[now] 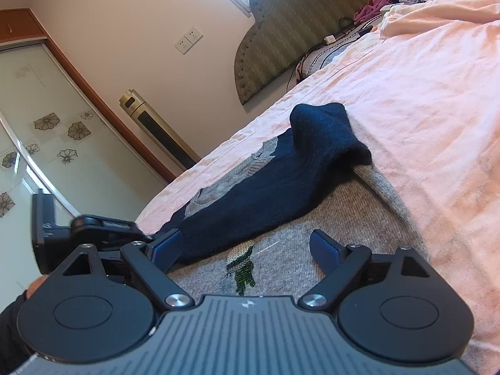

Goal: Fold small clothes
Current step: 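Lay the navy sleeve across the grey body and open the right tool, then grasp the other navy sleeve with the left tool and fold it across the body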

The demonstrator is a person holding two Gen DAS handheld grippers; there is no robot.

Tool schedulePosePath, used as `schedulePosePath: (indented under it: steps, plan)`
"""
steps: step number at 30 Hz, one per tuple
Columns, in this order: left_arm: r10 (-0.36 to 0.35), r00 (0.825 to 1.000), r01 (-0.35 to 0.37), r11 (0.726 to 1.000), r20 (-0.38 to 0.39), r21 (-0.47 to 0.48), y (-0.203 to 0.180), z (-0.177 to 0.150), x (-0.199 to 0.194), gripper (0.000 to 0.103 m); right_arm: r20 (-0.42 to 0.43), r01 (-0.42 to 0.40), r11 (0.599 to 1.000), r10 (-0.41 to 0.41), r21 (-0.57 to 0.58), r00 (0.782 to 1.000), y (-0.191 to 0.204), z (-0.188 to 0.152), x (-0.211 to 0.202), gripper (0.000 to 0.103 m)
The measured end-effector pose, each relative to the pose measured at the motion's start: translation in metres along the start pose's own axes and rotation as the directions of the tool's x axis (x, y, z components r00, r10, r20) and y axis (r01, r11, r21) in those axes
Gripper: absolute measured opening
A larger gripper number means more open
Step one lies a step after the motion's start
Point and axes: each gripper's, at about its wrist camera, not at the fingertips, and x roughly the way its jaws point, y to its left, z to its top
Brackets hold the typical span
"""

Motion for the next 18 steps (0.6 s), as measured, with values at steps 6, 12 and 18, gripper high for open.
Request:
schedulePosePath:
  steps: [6,12,18]
  plan:
    - [0.051,0.994,-0.042,0.995,-0.096,0.093,0.023,-0.005,0.013,0.004,-0.011,0.002,1.000,-0.002,-0.017,1.000,0.002,0.000,0.001,0.091]
    - [0.062,0.995,-0.073,0.985,0.079,0.155,0.019,-0.019,-0.024,0.008,-0.016,0.076,0.990,-0.079,-0.115,0.997,0.027,0.023,0.001,0.091]
    - [0.003,0.998,-0.021,0.963,0.067,0.270,-0.014,-0.023,-0.002,0.061,-0.011,0.188,0.915,-0.205,-0.356,0.979,0.056,0.081,0.068,0.103]
